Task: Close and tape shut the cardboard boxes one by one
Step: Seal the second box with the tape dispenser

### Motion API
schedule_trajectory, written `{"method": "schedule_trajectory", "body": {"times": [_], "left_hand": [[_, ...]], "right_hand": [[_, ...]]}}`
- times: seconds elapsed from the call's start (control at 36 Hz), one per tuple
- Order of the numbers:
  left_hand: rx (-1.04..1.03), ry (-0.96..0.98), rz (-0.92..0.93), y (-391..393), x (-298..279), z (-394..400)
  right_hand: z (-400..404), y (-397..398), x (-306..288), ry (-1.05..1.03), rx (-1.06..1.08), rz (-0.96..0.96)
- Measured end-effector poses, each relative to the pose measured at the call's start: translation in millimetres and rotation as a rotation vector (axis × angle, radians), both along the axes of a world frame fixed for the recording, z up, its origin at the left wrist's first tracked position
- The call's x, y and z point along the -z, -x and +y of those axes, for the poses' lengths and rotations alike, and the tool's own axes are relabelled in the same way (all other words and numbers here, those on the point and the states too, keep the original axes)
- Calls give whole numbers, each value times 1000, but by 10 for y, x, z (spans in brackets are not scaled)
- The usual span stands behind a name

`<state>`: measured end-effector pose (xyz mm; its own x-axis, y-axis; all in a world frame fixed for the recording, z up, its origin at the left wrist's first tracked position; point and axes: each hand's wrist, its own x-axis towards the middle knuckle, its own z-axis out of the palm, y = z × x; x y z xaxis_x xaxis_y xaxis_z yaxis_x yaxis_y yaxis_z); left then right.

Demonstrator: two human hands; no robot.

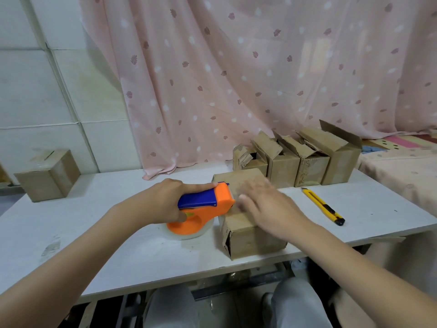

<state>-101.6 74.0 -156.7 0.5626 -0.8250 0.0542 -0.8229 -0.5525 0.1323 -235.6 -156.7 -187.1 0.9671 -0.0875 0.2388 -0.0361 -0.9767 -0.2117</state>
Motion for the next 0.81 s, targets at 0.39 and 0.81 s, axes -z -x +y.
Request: {"method": "schedule_trajectory", "body": {"times": [0.39, 0.81], "left_hand": [[-7, 10, 5, 3, 74, 47], [-105, -67, -49, -96, 157, 597]], "right_hand": [[40, 17, 201, 188, -37, 91], [62, 36, 151, 132, -18, 137]]}}
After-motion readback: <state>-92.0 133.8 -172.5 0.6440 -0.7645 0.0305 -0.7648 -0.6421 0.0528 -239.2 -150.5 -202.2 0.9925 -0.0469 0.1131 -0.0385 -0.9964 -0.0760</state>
